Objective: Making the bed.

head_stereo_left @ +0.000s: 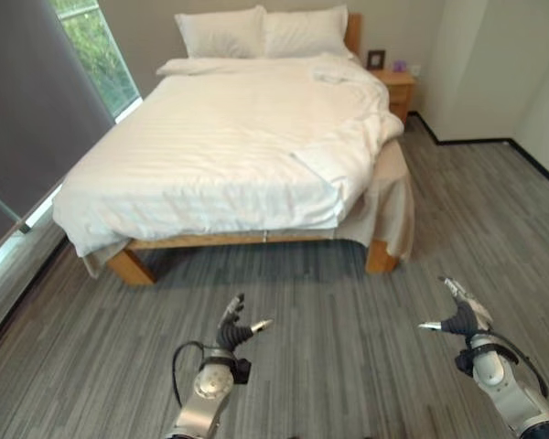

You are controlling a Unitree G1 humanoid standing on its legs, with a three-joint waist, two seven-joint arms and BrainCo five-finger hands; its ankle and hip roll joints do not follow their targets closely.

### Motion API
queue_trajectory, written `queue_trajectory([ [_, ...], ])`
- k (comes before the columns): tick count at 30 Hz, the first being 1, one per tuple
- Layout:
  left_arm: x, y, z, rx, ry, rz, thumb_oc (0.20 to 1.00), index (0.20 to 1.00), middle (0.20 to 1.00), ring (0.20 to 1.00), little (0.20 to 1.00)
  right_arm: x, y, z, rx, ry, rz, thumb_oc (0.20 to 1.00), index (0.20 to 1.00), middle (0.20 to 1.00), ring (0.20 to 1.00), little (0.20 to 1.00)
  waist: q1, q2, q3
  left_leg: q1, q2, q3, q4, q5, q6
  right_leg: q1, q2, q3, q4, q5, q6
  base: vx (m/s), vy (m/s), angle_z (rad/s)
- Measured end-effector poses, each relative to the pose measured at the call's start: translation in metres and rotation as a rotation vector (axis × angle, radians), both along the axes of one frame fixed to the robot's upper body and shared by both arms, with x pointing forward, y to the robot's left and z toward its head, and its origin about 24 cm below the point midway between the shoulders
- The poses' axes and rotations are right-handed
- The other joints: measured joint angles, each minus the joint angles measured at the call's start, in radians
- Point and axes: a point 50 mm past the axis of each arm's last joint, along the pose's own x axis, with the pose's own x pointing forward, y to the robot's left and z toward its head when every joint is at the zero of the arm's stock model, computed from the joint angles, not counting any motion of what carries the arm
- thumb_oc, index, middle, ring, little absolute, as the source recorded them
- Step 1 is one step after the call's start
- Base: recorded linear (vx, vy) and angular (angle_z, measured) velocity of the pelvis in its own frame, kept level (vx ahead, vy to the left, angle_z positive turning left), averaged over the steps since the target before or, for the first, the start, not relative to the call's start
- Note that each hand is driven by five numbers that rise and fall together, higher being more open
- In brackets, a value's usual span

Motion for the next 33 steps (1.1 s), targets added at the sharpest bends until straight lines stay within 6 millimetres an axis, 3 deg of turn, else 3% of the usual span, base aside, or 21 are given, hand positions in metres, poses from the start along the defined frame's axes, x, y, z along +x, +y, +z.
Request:
queue_trajectory([
  [5, 0.007, 0.004, 0.014, 0.05, -0.059, -0.029, 1.0, 1.0, 1.0, 1.0, 1.0, 0.001, 0.007, 0.001, 0.025, -0.003, 0.031, 1.0, 1.0, 1.0, 1.0, 1.0, 0.003, -0.012, 0.033, 0.032, -0.006, 0.007, -0.02, 0.001, 0.001, 0.029, 0.006, 0.009, -0.031, 0.009, 0.003, 0.06, 0.063, -0.05],
  [8, 0.014, 0.001, 0.024, 0.045, -0.103, -0.045, 1.0, 1.0, 1.0, 1.0, 1.0, 0.003, 0.009, 0.0, 0.039, 0.014, 0.045, 1.0, 1.0, 1.0, 1.0, 1.0, 0.003, -0.005, 0.076, 0.042, -0.006, 0.011, -0.025, -0.004, 0.005, 0.001, -0.006, 0.009, 0.046, 0.0, 0.018, 0.06, 0.123, -0.12],
  [9, 0.017, 0.0, 0.026, 0.044, -0.113, -0.054, 1.0, 1.0, 1.0, 1.0, 1.0, 0.01, 0.008, 0.002, 0.041, 0.015, 0.041, 1.0, 1.0, 1.0, 1.0, 1.0, 0.0, 0.026, 0.116, 0.047, 0.011, 0.023, -0.026, -0.008, 0.011, -0.103, -0.036, 0.002, 0.264, -0.027, 0.063, 0.16, 0.055, -0.23],
  [11, 0.02, -0.001, 0.029, 0.044, -0.126, -0.054, 1.0, 1.0, 1.0, 1.0, 1.0, 0.009, 0.01, 0.001, 0.049, 0.02, 0.046, 1.0, 1.0, 1.0, 1.0, 1.0, -0.013, 0.026, 0.138, 0.049, 0.003, 0.023, -0.024, -0.026, 0.017, -0.212, -0.11, -0.021, 0.469, -0.073, 0.155, 0.23, -0.036, -0.01],
  [12, 0.02, 0.001, 0.031, 0.046, -0.131, -0.049, 1.0, 1.0, 1.0, 1.0, 1.0, 0.01, 0.014, 0.002, 0.062, 0.017, 0.056, 1.0, 1.0, 1.0, 1.0, 1.0, -0.016, 0.002, 0.145, 0.053, -0.016, 0.025, -0.027, -0.03, 0.019, -0.239, -0.164, -0.024, 0.475, -0.074, 0.156, 0.25, -0.089, 0.08],
  [13, 0.02, 0.001, 0.031, 0.043, -0.13, -0.048, 1.0, 1.0, 1.0, 1.0, 1.0, 0.01, 0.016, 0.003, 0.072, 0.014, 0.061, 1.0, 1.0, 1.0, 1.0, 1.0, -0.02, -0.012, 0.149, 0.059, -0.025, 0.024, -0.027, -0.035, 0.017, -0.253, -0.178, -0.022, 0.449, -0.074, 0.156, 0.36, -0.15, -0.04],
  [16, 0.02, 0.001, 0.03, 0.037, -0.128, -0.048, 1.0, 1.0, 1.0, 1.0, 1.0, 0.009, 0.022, 0.003, 0.099, 0.004, 0.071, 1.0, 1.0, 1.0, 1.0, 1.0, -0.027, -0.024, 0.156, 0.053, -0.026, 0.012, -0.027, -0.047, 0.008, -0.262, -0.181, -0.024, 0.287, -0.063, 0.147, 0.33, -0.169, 0.03],
  [18, 0.022, 0.0, 0.028, 0.037, -0.119, -0.051, 1.0, 1.0, 1.0, 1.0, 1.0, 0.007, 0.026, 0.0, 0.118, 0.01, 0.066, 1.0, 1.0, 1.0, 1.0, 1.0, -0.044, -0.028, 0.156, 0.045, -0.013, -0.01, -0.027, -0.055, -0.003, -0.255, -0.157, -0.026, 0.128, -0.014, 0.14, 0.47, -0.22, 0.31],
  [19, 0.024, -0.003, 0.028, 0.031, -0.114, -0.072, 1.0, 1.0, 1.0, 1.0, 1.0, 0.004, 0.027, -0.003, 0.143, 0.021, 0.055, 1.0, 1.0, 1.0, 1.0, 1.0, -0.072, -0.023, 0.152, 0.06, 0.01, -0.041, -0.027, -0.068, -0.023, -0.21, -0.124, -0.01, 0.074, 0.056, 0.11, 0.51, -0.292, 0.59],
  [20, 0.021, -0.006, 0.025, 0.027, -0.102, -0.085, 1.0, 1.0, 1.0, 1.0, 1.0, 0.0, 0.025, -0.006, 0.141, 0.033, 0.049, 1.0, 1.0, 1.0, 1.0, 1.0, -0.078, -0.008, 0.146, 0.086, 0.04, -0.048, -0.027, -0.075, -0.035, -0.177, -0.089, -0.001, 0.059, 0.071, 0.089, 0.56, -0.468, 0.58],
  [21, 0.019, -0.009, 0.022, 0.029, -0.086, -0.102, 1.0, 1.0, 1.0, 1.0, 1.0, -0.002, 0.023, -0.011, 0.148, 0.052, 0.032, 1.0, 1.0, 1.0, 1.0, 1.0, -0.077, -0.014, 0.144, 0.065, 0.087, -0.049, 0.158, -0.091, -0.116, -0.103, -0.04, -0.01, 0.02, 0.063, 0.039, 0.3, -0.334, 0.19],
  [22, 0.02, -0.01, 0.021, 0.021, -0.082, -0.097, 1.0, 1.0, 1.0, 1.0, 1.0, -0.002, 0.023, -0.013, 0.153, 0.059, 0.025, 1.0, 1.0, 1.0, 1.0, 1.0, -0.06, -0.04, 0.14, -0.02, 0.107, -0.055, 0.361, -0.091, -0.123, -0.072, -0.036, -0.017, -0.002, 0.044, 0.009, 0.4, -0.35, -0.24],
  [23, 0.02, -0.014, 0.023, -0.012, -0.093, -0.1, 1.0, 1.0, 1.0, 1.0, 1.0, 0.0, 0.021, -0.008, 0.143, 0.043, 0.034, 1.0, 1.0, 1.0, 1.0, 1.0, -0.021, -0.067, 0.136, -0.175, 0.148, -0.081, 0.69, -0.044, -0.145, -0.06, -0.04, 0.005, -0.002, 0.045, -0.051, 0.32, -0.141, -0.7],
  [25, 0.016, -0.022, 0.018, -0.043, -0.077, -0.101, 1.0, 1.0, 1.0, 1.0, 1.0, 0.009, 0.019, 0.002, 0.121, 0.005, 0.054, 1.0, 1.0, 1.0, 1.0, 1.0, 0.013, -0.049, 0.133, -0.289, 0.153, -0.183, 0.889, -0.024, -0.162, -0.046, 0.005, 0.069, 0.017, 0.014, -0.094, 0.4, -0.062, -1.04],
  [26, 0.021, -0.03, 0.02, -0.068, -0.088, -0.121, 1.0, 1.0, 1.0, 1.0, 1.0, 0.012, 0.022, 0.005, 0.121, -0.005, 0.065, 1.0, 1.0, 1.0, 1.0, 1.0, 0.031, -0.058, 0.139, -0.348, 0.128, -0.172, 0.891, -0.047, -0.146, -0.015, 0.013, 0.103, -0.005, 0.013, -0.11, 0.38, 0.067, -1.02],
  [28, 0.024, -0.032, 0.023, -0.087, -0.101, -0.119, 1.0, 1.0, 1.0, 1.0, 1.0, 0.013, 0.028, 0.005, 0.118, -0.003, 0.1, 1.0, 1.0, 1.0, 1.0, 1.0, 0.04, -0.078, 0.149, -0.361, 0.117, -0.098, 0.692, -0.041, -0.139, 0.026, 0.025, 0.132, -0.032, 0.009, -0.101, 0.38, 0.104, -0.7],
  [29, 0.029, -0.036, 0.027, -0.097, -0.121, -0.128, 1.0, 1.0, 1.0, 1.0, 1.0, 0.009, 0.027, -0.001, 0.12, 0.019, 0.088, 1.0, 1.0, 1.0, 1.0, 1.0, 0.035, -0.076, 0.148, -0.348, 0.122, -0.052, 0.488, -0.03, -0.127, 0.068, 0.051, 0.124, -0.074, 0.013, -0.098, 0.56, 0.159, -0.3],
  [30, 0.031, -0.037, 0.029, -0.099, -0.128, -0.132, 1.0, 1.0, 1.0, 1.0, 1.0, 0.007, 0.028, -0.003, 0.119, 0.032, 0.087, 1.0, 1.0, 1.0, 1.0, 1.0, 0.034, -0.075, 0.152, -0.347, 0.123, -0.035, 0.388, -0.013, -0.111, 0.094, 0.069, 0.126, -0.09, 0.003, -0.085, 0.52, 0.15, -0.18],
  [31, 0.031, -0.037, 0.028, -0.1, -0.124, -0.132, 1.0, 1.0, 1.0, 1.0, 1.0, 0.004, 0.029, -0.009, 0.121, 0.056, 0.091, 1.0, 1.0, 1.0, 1.0, 1.0, 0.033, -0.071, 0.15, -0.326, 0.12, 0.003, 0.213, 0.001, -0.114, 0.12, 0.085, 0.124, -0.096, -0.035, -0.052, 0.4, 0.089, -0.01],
  [32, 0.032, -0.039, 0.028, -0.104, -0.126, -0.137, 1.0, 1.0, 1.0, 1.0, 1.0, -0.001, 0.028, -0.016, 0.122, 0.085, 0.081, 1.0, 1.0, 1.0, 1.0, 1.0, 0.021, -0.056, 0.143, -0.312, 0.12, 0.038, 0.07, 0.016, -0.105, 0.142, 0.11, 0.102, -0.093, -0.047, -0.05, 0.3, 0.074, 0.12],
  [33, 0.033, -0.04, 0.028, -0.104, -0.125, -0.138, 1.0, 1.0, 1.0, 1.0, 1.0, -0.004, 0.028, -0.019, 0.133, 0.097, 0.073, 1.0, 1.0, 1.0, 1.0, 1.0, 0.012, -0.058, 0.148, -0.326, 0.125, 0.062, 0.017, 0.028, -0.102, 0.166, 0.124, 0.085, -0.093, -0.062, -0.058, 0.8, 0.143, 0.1],
])
